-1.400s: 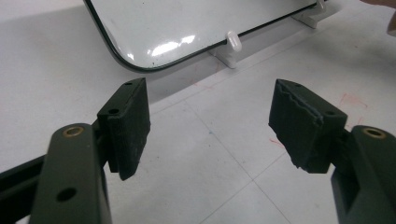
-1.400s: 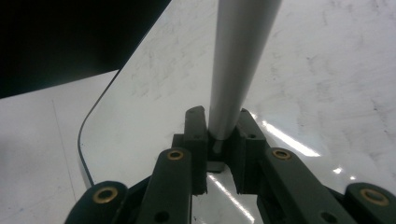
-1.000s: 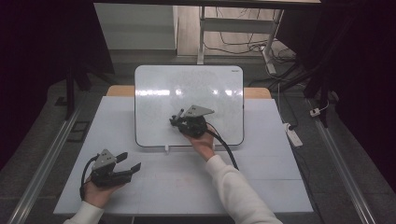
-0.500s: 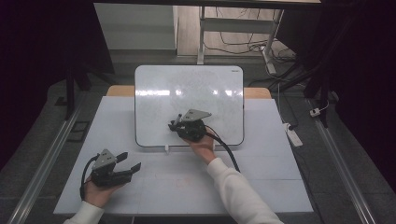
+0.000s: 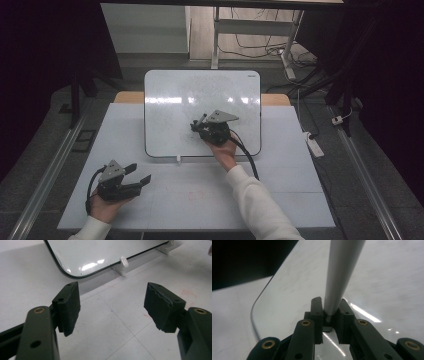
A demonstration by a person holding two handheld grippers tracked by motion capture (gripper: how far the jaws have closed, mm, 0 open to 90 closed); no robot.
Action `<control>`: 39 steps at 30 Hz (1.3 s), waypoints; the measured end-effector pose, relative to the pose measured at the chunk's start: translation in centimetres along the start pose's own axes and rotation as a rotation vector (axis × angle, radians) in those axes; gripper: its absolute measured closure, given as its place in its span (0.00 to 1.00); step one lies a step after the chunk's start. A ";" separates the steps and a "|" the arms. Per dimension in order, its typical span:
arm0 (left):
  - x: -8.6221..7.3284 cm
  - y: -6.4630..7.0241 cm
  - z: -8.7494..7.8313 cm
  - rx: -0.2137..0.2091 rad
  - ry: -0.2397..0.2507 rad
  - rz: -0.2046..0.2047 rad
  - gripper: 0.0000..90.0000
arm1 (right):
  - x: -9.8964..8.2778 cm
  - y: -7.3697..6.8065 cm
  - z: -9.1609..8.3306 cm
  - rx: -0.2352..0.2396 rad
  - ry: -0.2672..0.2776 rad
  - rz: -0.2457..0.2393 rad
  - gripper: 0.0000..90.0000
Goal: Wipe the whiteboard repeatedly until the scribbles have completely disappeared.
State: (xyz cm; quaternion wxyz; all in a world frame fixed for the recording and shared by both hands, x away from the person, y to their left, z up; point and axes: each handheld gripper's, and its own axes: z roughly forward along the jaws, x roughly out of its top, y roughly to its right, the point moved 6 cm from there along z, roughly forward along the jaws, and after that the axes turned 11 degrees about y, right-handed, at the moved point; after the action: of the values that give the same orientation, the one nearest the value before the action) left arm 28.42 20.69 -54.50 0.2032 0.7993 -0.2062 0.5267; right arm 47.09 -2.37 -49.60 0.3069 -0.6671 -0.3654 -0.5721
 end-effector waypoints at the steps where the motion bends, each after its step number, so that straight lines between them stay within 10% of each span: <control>1: 0.0 -0.1 0.0 0.001 0.001 0.000 0.33 | 0.0 0.0 -0.1 0.003 0.000 0.011 0.86; 6: 0.0 -0.2 0.2 0.003 -0.004 -0.001 0.33 | -1.9 -2.4 0.0 0.098 -0.078 -0.036 0.86; 11: 0.0 0.0 0.0 0.001 0.001 0.001 0.33 | -1.0 -0.6 -0.7 0.033 -0.036 0.017 0.86; 18: 0.0 -0.1 0.1 0.003 0.000 0.001 0.33 | -1.8 -1.6 -1.0 0.070 -0.093 0.003 0.87; 39: 0.4 -0.3 -0.3 0.024 0.034 -0.001 0.33 | -2.2 -4.4 -12.2 0.190 -0.123 0.125 0.86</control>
State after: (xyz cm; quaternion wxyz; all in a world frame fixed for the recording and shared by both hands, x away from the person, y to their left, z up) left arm 28.55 21.04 -54.04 0.1972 0.7928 -0.1960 0.5424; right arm 36.68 -10.37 -49.88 0.3809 -0.6901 -0.3940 -0.4727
